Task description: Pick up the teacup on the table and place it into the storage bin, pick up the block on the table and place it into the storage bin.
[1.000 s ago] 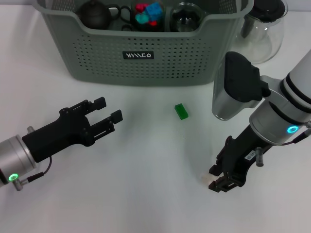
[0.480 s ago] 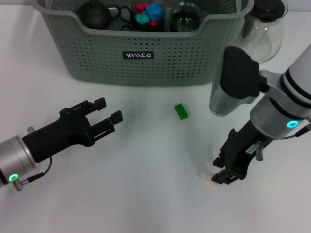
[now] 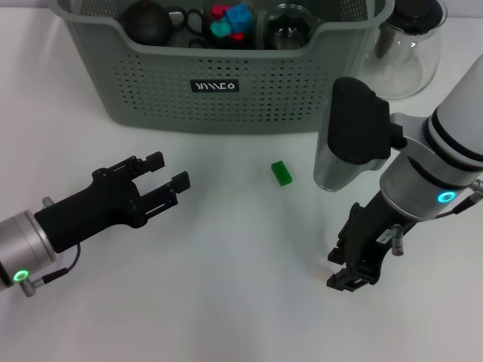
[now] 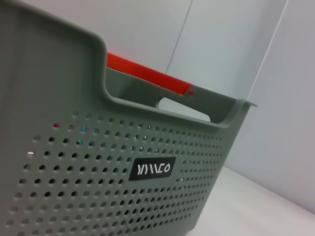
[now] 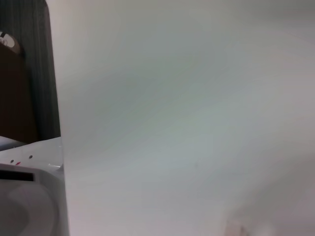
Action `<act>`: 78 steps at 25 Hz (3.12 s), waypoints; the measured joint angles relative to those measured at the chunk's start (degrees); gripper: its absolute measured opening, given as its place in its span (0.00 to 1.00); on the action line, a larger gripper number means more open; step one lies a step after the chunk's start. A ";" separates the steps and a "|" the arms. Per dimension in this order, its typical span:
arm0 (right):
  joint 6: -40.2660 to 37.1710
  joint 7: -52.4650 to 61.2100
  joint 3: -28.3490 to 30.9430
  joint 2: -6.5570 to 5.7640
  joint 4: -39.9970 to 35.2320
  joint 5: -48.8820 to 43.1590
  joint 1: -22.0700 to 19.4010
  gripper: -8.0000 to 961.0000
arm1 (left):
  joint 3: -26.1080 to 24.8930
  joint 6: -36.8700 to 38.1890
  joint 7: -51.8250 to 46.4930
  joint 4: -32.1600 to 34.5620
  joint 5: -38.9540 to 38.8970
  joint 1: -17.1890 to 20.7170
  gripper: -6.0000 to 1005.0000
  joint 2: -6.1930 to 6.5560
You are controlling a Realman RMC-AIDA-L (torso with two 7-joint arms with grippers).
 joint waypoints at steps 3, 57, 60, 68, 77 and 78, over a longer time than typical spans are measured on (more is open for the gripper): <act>0.38 0.42 -0.87 -0.01 0.61 -0.01 0.01 0.42 | 0.06 -0.01 0.01 0.00 -0.02 -0.14 0.66 0.00; 8.66 -5.41 33.95 -0.36 -19.62 25.23 -2.59 0.19 | 0.06 -0.54 0.71 -0.80 -0.15 -0.30 0.66 0.09; 18.05 -1.57 30.06 -0.39 -15.45 20.49 1.23 0.19 | 0.17 -0.54 0.69 -0.83 -0.09 -0.33 0.66 0.08; 35.52 15.47 23.45 -0.36 6.77 -1.00 19.00 0.19 | 0.06 -0.54 0.71 -0.89 -0.03 -0.27 0.66 0.09; 51.31 24.87 22.39 -0.03 35.44 -16.46 35.37 0.19 | 0.14 -0.53 0.72 -1.40 0.09 -0.29 0.66 0.09; 52.04 24.86 22.21 0.03 36.15 -16.45 35.63 0.19 | 0.15 -0.53 0.72 -1.40 0.09 -0.29 0.66 0.09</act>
